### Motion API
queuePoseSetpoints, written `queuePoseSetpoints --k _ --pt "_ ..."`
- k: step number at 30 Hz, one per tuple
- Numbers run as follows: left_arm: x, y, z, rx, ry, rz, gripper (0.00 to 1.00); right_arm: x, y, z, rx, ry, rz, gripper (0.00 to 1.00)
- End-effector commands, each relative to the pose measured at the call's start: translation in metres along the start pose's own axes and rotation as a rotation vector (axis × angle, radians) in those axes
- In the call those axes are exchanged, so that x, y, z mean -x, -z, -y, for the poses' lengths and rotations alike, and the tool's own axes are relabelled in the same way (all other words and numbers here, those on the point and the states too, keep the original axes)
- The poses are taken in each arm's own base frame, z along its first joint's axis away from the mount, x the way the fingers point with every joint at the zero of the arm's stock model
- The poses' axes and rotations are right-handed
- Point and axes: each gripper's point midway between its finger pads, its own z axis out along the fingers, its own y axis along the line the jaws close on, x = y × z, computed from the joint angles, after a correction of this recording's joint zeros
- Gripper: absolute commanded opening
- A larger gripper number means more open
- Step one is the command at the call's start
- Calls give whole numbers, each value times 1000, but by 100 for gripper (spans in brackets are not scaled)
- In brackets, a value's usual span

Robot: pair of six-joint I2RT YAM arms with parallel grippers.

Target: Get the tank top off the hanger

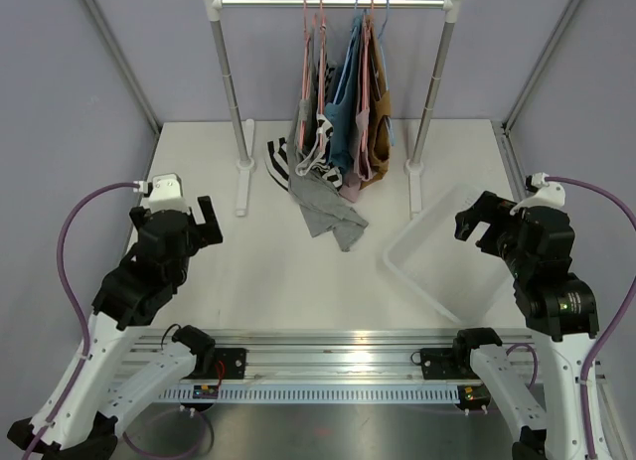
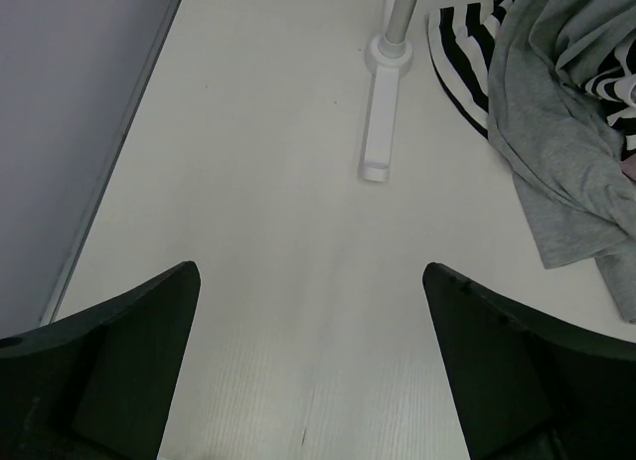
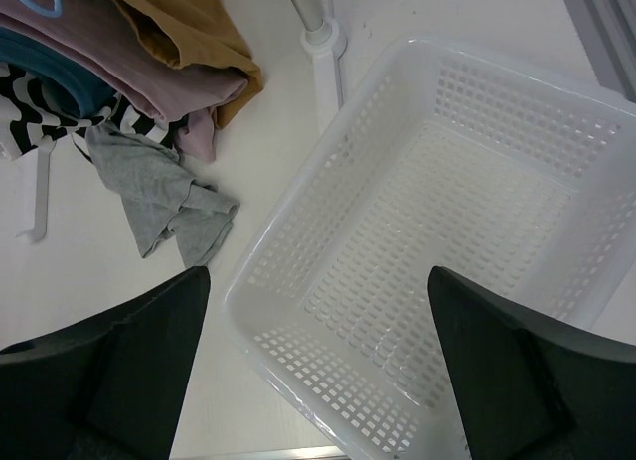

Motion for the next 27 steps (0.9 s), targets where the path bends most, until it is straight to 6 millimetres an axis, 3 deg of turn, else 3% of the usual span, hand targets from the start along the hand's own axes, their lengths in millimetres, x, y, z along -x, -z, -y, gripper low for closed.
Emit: queuePoseSetpoints --k 1,6,7,9,10,11,13,14,15,17,18,23,24,27 --pt "36 9 9 -38 93 75 99 4 2 -5 20 -33 27 100" --pt "68 18 33 -146 136 85 99 5 5 -26 140 -50 25 100" --pt "87 25 37 -177 160 115 99 3 5 -29 155 -58 18 99" --pt "100 22 59 -247 146 91 99 -1 5 -39 215 -59 1 99" --pt "122 33 68 -308 162 115 99 -4 5 -43 234 -59 -11 99" --pt "127 24 82 -328 145 87 99 -4 6 -48 269 -56 -16 99" --pt "142 24 102 -396 139 82 99 -8 6 -50 283 -57 -31 99" --pt "167 34 107 -432 155 126 99 -9 6 -51 290 -55 -34 100" --pt "169 23 121 -444 133 104 99 -10 6 -51 290 -52 -37 100" --pt "198 27 134 -500 138 161 99 -11 7 -51 293 -46 -38 99" --pt "199 13 146 -502 111 150 99 -10 9 -51 295 -40 -35 100" --pt "230 -18 186 -551 56 193 99 -12 17 -52 310 -23 -47 99" --pt "235 -30 197 -549 41 193 97 -10 20 -54 321 -20 -40 100" --pt "255 -38 211 -571 19 236 91 -10 27 -57 346 -16 -38 100"
